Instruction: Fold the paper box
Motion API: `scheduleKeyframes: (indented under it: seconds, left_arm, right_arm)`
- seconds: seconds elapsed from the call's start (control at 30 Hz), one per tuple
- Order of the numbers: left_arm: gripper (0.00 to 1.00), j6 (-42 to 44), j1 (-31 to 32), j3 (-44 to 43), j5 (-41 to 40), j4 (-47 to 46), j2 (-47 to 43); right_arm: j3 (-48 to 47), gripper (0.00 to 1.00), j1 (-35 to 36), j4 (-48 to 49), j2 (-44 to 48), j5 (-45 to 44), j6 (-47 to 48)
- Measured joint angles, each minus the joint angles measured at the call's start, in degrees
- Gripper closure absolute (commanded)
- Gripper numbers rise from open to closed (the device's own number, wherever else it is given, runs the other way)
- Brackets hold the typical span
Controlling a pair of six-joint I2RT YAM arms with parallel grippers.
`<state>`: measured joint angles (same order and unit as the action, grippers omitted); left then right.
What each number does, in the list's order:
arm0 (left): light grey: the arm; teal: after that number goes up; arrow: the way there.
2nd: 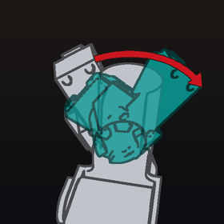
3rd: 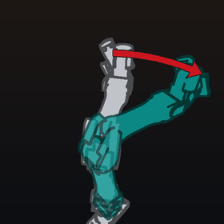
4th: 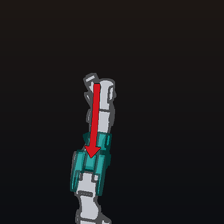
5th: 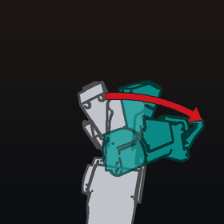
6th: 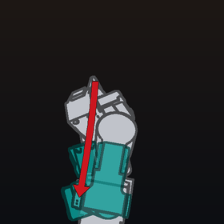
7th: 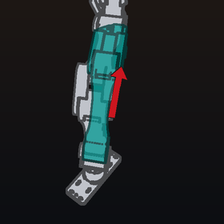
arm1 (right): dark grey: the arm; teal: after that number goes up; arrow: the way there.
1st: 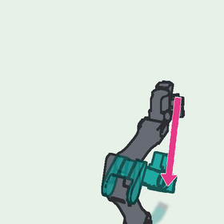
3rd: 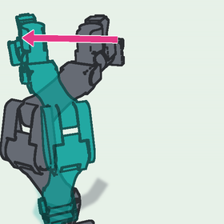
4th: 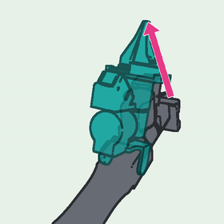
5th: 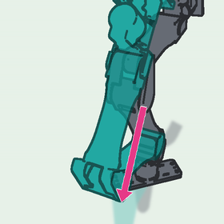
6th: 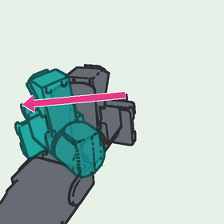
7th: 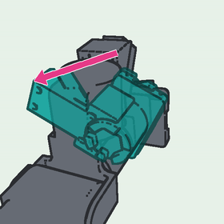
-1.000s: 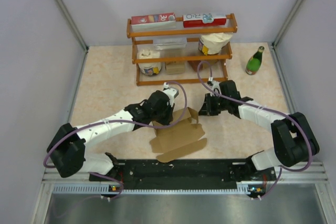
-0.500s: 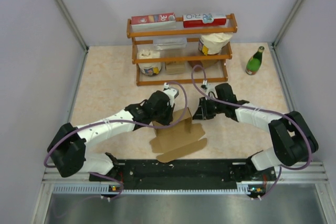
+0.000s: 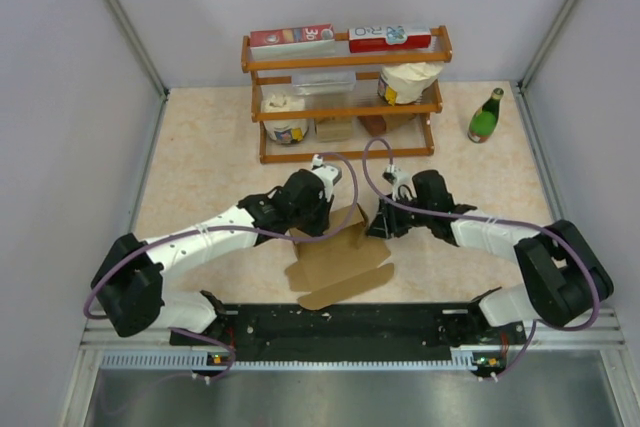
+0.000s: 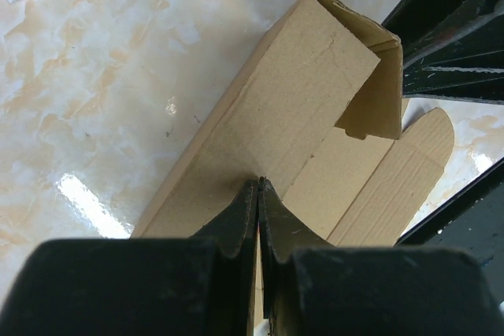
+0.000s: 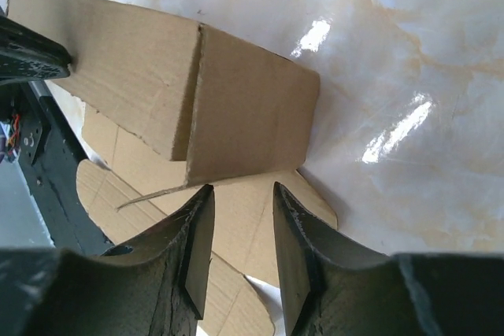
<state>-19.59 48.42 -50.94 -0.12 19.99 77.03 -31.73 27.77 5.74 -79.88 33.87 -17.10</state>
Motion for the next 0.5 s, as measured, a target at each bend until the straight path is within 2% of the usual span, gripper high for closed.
scheduleKeyframes:
  seconds: [0.5]
  left_arm:
    - [0.95,0.0,0.0,-0.9,0.0,0.9,1.0]
  right_arm:
    - [0.7,0.58,1.5,8.7,-1.4,-0.8,5.5]
